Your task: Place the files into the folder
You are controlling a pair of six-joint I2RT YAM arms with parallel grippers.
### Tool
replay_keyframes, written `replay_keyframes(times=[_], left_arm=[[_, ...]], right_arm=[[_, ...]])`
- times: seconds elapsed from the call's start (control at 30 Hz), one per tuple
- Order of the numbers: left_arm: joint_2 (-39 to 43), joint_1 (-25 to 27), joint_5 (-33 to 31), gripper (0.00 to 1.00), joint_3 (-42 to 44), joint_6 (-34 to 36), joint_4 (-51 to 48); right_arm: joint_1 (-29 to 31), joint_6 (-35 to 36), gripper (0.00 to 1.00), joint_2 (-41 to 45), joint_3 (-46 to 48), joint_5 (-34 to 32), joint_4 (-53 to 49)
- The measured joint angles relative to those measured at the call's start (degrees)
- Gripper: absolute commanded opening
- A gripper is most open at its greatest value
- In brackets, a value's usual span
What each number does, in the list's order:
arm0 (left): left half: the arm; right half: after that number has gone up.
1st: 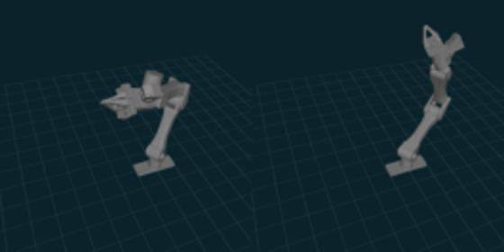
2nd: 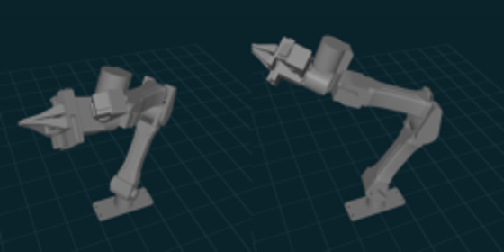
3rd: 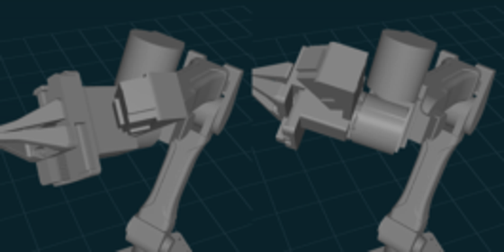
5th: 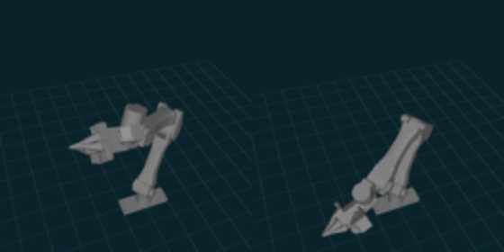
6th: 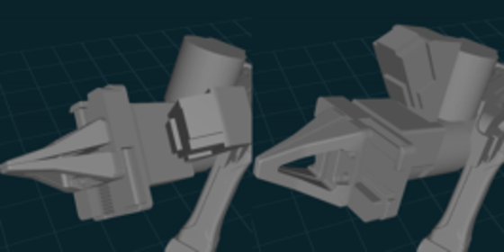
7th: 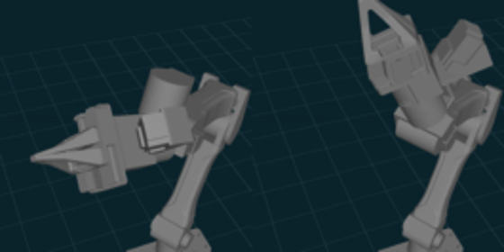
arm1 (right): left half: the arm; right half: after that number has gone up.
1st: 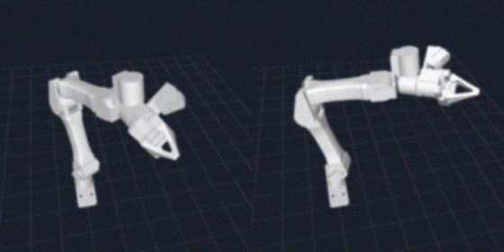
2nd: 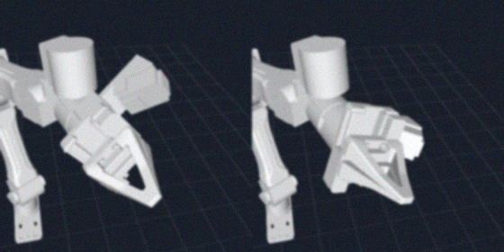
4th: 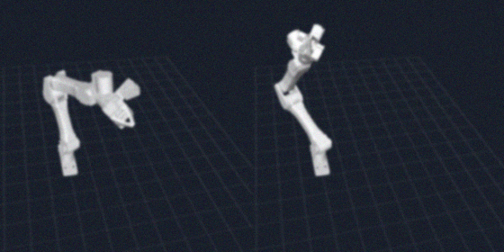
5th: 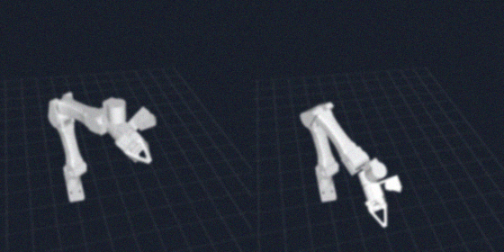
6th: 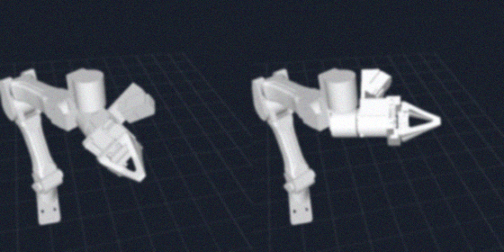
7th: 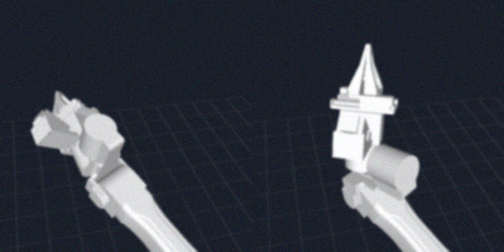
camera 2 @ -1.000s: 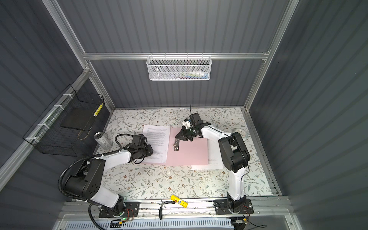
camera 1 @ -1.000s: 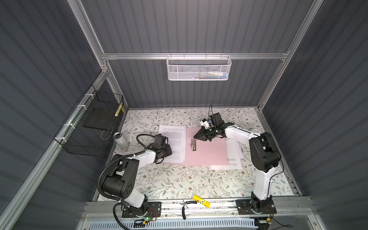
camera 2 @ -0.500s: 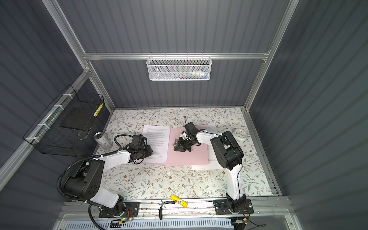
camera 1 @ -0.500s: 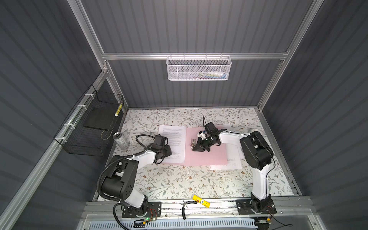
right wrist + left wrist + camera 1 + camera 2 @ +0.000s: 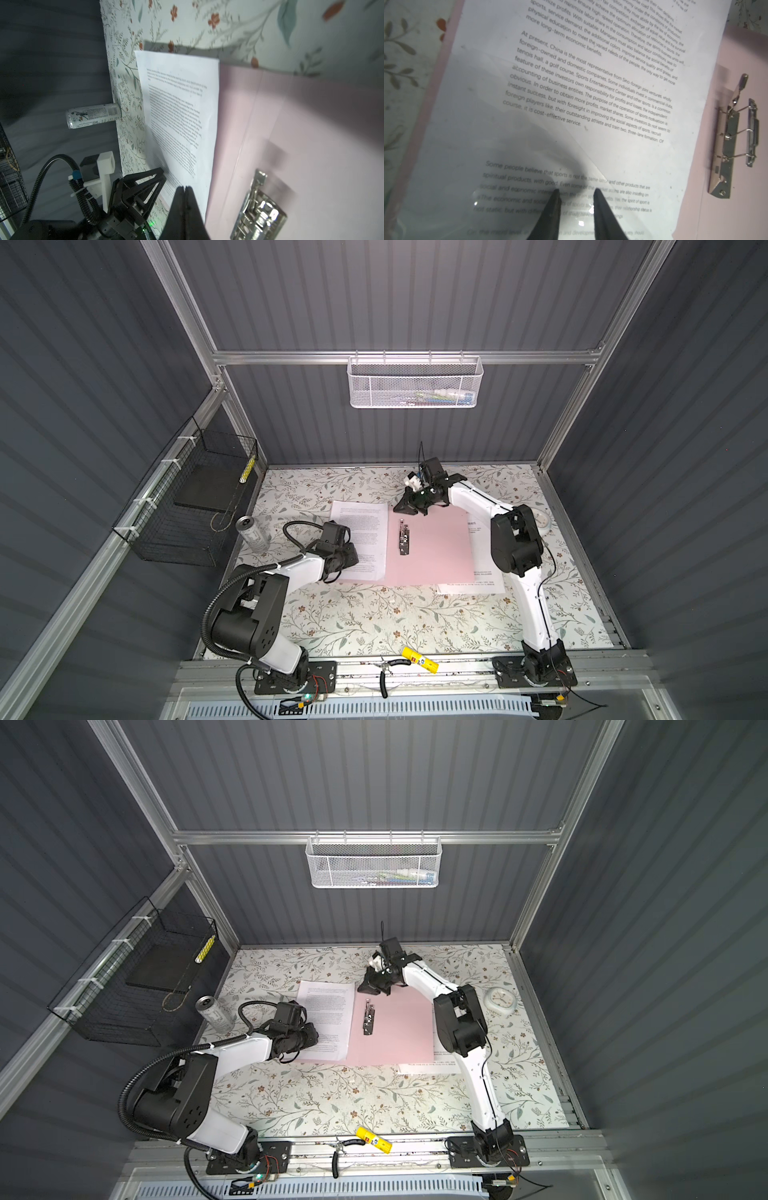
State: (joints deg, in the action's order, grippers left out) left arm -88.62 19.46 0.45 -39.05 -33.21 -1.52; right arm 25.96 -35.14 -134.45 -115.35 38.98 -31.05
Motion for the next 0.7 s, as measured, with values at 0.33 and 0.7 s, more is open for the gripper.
replay_keyframes(times=[0.33,0.7], left_arm=[[3.15,0.0,-0.72,0.36,0.15,0.15,-5.9],[16.98,0.0,-0.87,0.55,0.13,1.92,-6.21]], right_arm=[[-7.13,6.12,0.58,23.5,23.08,-8.39,-3.04],[-13.73,9.86,0.67,40.46,44.22,-25.81,-1.66]])
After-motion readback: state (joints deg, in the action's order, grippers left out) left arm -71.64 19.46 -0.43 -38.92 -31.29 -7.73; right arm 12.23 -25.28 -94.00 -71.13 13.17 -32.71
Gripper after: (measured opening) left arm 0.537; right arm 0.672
